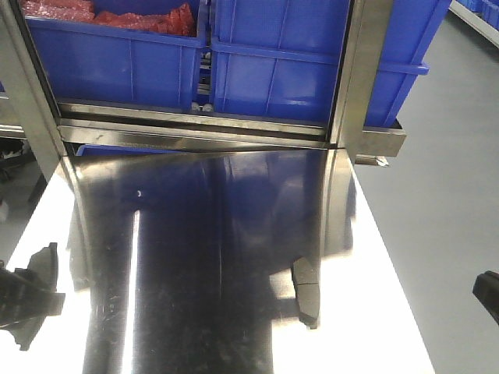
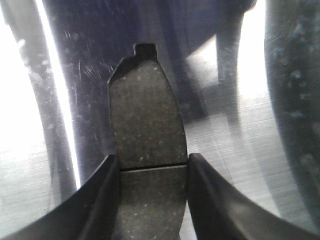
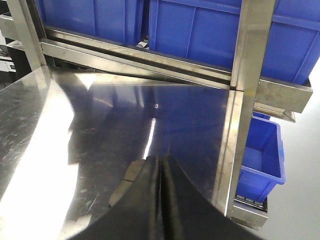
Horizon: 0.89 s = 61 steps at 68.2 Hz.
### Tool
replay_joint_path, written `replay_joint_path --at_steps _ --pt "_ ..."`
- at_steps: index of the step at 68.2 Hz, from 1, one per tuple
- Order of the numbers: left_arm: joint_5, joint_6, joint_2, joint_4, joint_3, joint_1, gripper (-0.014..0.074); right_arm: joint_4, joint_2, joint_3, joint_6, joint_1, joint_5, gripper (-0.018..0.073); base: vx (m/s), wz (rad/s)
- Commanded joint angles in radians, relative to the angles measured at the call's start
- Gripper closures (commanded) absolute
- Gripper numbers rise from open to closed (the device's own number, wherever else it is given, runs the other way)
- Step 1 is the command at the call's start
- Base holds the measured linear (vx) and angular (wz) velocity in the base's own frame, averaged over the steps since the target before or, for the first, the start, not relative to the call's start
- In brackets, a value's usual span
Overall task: Move and align brake pads A on conveyor
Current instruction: 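Lift the held pad with the left gripper off the table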
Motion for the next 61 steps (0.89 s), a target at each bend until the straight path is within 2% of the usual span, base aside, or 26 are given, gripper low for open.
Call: replay_joint_path --at_steps 1,61 --pt "-0.041 0.001 -0.053 -0.005 -0.022 -0.004 0.0413 0.000 0.012 -0.024 -0.002 -0.002 -0.076 0.0565 0.00 0.00" --pt "-0.041 0.001 -0.090 -0.005 -0.022 -0.004 0.0413 0.000 0.012 -0.024 -0.002 -0.002 -0.076 0.0565 0.00 0.00"
